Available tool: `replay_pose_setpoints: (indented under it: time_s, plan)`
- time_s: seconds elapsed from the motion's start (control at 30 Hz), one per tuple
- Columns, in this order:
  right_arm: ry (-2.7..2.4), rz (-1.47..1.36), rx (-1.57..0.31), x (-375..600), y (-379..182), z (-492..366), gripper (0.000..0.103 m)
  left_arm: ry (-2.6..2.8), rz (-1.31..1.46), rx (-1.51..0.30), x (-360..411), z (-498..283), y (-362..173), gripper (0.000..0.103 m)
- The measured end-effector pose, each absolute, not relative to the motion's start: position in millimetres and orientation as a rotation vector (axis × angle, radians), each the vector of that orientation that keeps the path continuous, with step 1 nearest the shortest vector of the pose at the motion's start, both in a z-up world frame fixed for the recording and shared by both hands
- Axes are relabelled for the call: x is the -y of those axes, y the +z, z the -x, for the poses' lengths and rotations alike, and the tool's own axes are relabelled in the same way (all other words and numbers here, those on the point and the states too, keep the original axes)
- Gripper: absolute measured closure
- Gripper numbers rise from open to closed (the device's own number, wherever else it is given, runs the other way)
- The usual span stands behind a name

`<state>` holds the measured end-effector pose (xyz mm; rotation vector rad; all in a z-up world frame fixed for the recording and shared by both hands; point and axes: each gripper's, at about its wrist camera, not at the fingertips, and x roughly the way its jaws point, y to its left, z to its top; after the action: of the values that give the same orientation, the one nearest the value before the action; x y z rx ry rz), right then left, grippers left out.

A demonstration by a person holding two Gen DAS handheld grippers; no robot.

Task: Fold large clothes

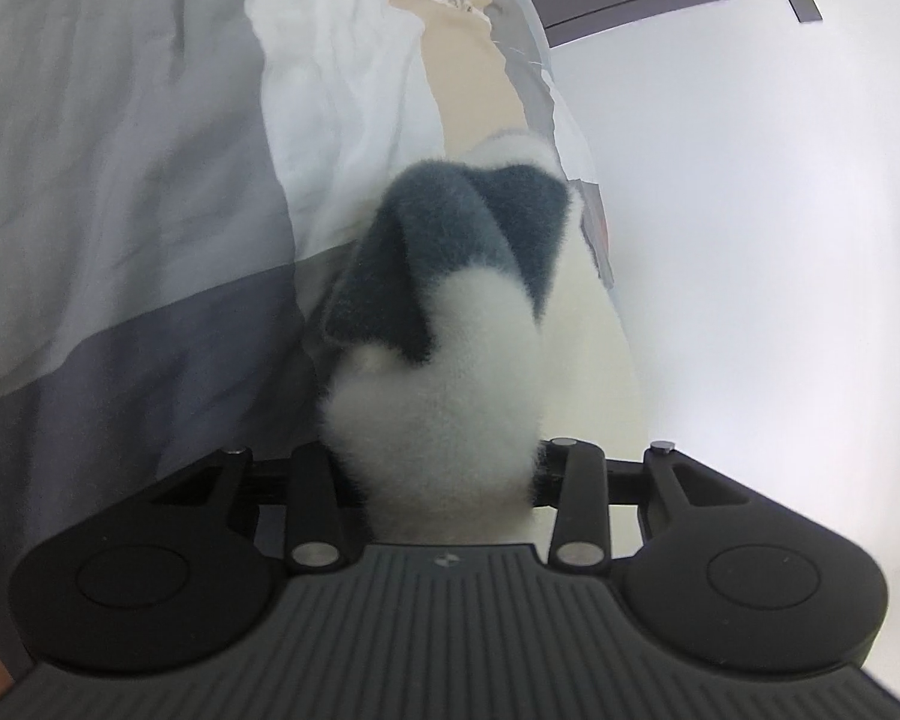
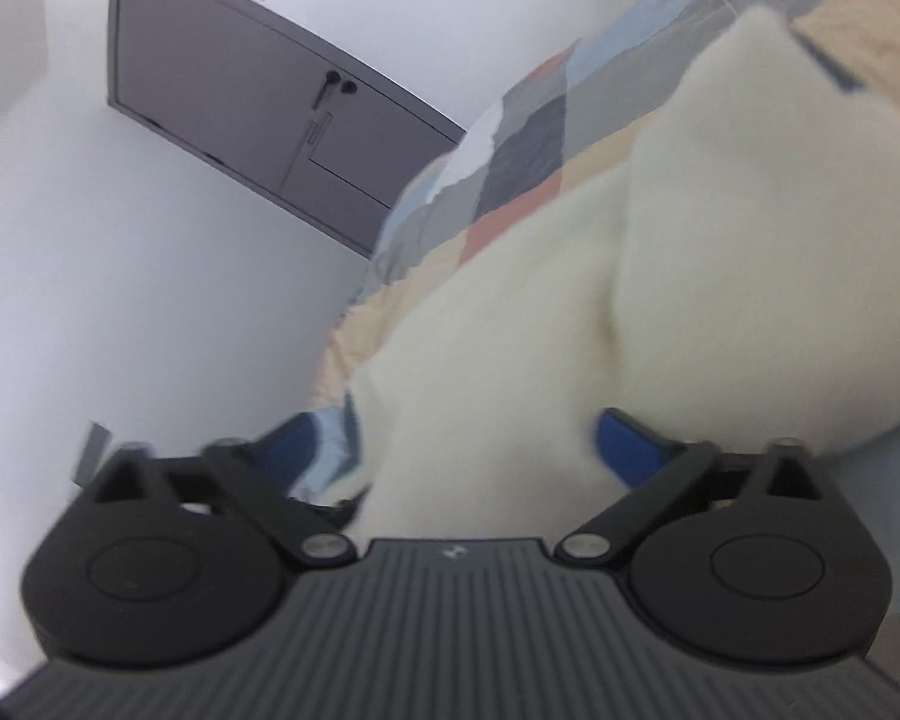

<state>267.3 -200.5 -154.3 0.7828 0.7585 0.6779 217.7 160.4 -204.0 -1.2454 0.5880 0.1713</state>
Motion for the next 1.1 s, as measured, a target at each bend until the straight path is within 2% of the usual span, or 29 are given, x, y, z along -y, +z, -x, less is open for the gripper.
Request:
replay_pose_setpoints:
  time_s: [0.27, 0.53, 0.7, 0.8, 0.97, 1.1]
  plan:
    - [0.790, -0.888, -0.917, 172.9, -170.1, -257.0, 0.000, 0.165, 1.255, -0.590, -176.3, -212.7, -208.3, 0.059]
    - [0.685, -0.960, -1.064, 150.0, -221.0, -270.4, 0.000, 0.164, 1.259, -0.593, -183.9, -210.4, -205.8, 0.058]
    - [0.553, -1.075, -0.914, 181.0, -215.3, -284.8, 0.000, 0.158, 1.264, -0.593, -184.2, -209.5, -205.8, 0.058]
    - [0.419, -1.211, -0.895, 208.9, -227.0, -285.1, 0.000, 0.159, 1.263, -0.595, -184.5, -209.8, -206.1, 0.058]
    - [0.246, -1.222, -0.788, 241.7, -226.9, -276.5, 0.000, 0.158, 1.258, -0.595, -185.1, -210.9, -207.0, 0.058]
    - [0.280, -1.182, -0.798, 231.2, -230.2, -294.7, 0.000, 0.157, 1.254, -0.583, -185.4, -211.0, -207.2, 0.058]
